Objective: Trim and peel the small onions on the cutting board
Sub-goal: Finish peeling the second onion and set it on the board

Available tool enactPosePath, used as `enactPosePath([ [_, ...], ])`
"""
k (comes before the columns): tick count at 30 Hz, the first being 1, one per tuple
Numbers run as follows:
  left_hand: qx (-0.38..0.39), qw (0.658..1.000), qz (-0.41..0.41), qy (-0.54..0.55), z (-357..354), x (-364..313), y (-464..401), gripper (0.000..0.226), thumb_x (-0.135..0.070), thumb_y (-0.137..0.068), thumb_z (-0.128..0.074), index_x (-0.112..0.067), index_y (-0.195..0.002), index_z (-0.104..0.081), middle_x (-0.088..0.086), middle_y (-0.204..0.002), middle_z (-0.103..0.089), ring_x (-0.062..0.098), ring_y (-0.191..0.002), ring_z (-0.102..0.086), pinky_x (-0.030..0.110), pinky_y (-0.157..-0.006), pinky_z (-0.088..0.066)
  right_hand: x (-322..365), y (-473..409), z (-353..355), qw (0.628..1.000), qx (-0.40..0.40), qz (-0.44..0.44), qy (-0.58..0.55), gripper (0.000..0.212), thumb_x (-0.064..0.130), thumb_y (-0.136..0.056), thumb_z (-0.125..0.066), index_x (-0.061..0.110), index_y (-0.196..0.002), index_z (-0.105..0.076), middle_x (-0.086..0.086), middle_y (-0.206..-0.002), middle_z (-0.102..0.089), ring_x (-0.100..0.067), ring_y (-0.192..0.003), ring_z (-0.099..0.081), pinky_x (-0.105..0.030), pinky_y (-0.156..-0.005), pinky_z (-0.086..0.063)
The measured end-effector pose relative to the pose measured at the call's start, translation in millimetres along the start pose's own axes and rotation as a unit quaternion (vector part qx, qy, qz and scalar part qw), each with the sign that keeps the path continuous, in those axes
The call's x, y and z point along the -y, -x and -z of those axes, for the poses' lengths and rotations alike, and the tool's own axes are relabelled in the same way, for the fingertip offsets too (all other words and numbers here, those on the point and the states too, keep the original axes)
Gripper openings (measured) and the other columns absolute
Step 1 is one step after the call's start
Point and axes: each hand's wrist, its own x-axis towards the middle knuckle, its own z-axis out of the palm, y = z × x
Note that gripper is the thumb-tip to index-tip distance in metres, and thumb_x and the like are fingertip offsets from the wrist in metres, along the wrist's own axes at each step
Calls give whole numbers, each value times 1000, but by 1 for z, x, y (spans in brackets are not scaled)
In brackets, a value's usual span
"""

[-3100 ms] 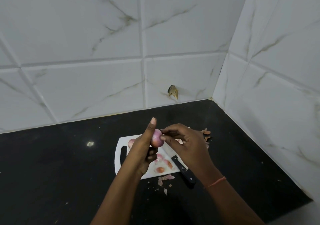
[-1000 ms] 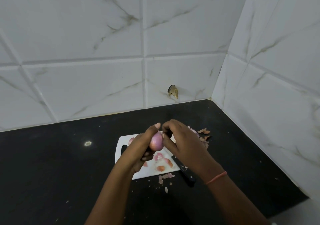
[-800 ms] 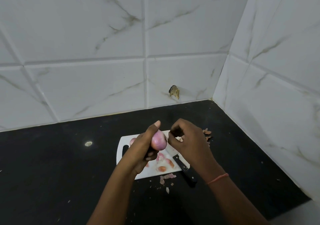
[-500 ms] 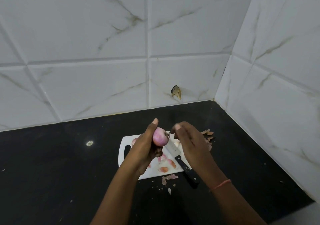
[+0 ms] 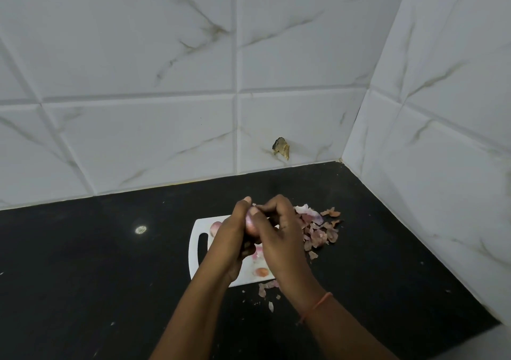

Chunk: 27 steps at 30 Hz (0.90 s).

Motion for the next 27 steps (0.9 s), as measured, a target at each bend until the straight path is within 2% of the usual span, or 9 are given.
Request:
enactPosePath([
  [3,-25,999,15,-16,-4,0,4,46,-49,-98,-49,-9,-80,-61,5,-57,-51,10,-46,-30,21,-42,-30,-2,-10,4,996,-25,-87,-26,15,16,-91,-62,8,-80,-54,-7,-73,-59,-17,-67,-58,-32,-61,-50],
  [5,-31,999,30,-5,-3,-1,3,48,-52,-96,-51,-9,-79,-63,8,-61,-53,9,-45,-30,21,-42,-30,-5,-16,12,994,-31,-105,-9,14,14,-88,-68,6,-81,-59,-10,-74,-64,-14,-60,-61,-26,-55,-52],
  [7,-48,996,59,44,3,-1,-5,58,-60,-85,-64,-4,-100,-59,6,-59,-49,10,-43,-33,22,-40,-33,-12,-22,19,992,-56,-113,-2,11,4,-83,-70,6,-80,-59,-7,-73,-63,-11,-58,-59,-26,-55,-53],
  [10,-48,986,90,136,8,5,-15,101,-67,-65,-80,1,-133,-49,7,-60,-54,13,-46,-42,22,-42,-43,-27,-26,34,988,-84,-119,52,26,-12,-77,-59,13,-71,-62,1,-73,-63,-11,-71,-60,-27,-68,-50],
  [13,-1,977,116,181,10,6,-16,83,-61,-61,-74,3,-112,-64,10,-69,-62,11,-48,-53,21,-47,-52,-36,-26,43,985,-78,-151,37,37,-17,-80,-41,6,-62,-63,-3,-64,-64,-16,-66,-58,-23,-66,-46],
  [17,20,960,149,237,10,9,-19,68,-45,-68,-79,3,-115,-66,17,-92,-70,14,-58,-65,23,-55,-59,-47,-26,45,971,22,-236,2,38,20,-101,-39,2,-90,-69,-7,-68,-70,-20,-65,-64,-25,-60,-48],
  [21,32,961,135,241,8,7,-17,56,-35,-74,-77,-2,-117,-65,22,-102,-70,16,-68,-67,25,-63,-60,-49,-13,45,992,-16,-99,76,8,9,-88,-68,16,-86,-64,-1,-80,-68,-14,-58,-66,-30,-61,-54],
  [23,42,962,121,240,5,7,-15,45,-31,-79,-73,-5,-115,-65,23,-105,-71,18,-74,-68,27,-66,-60,-48,-12,46,994,-34,-63,82,18,5,-84,-71,21,-88,-63,6,-87,-67,-9,-72,-67,-28,-68,-55],
  [27,44,965,109,235,1,8,-11,32,-27,-88,-67,-5,-111,-67,22,-103,-71,19,-75,-70,30,-70,-62,-37,-10,50,998,10,18,65,12,20,-91,-67,24,-102,-68,16,-101,-68,-9,-101,-64,-26,-81,-52],
])
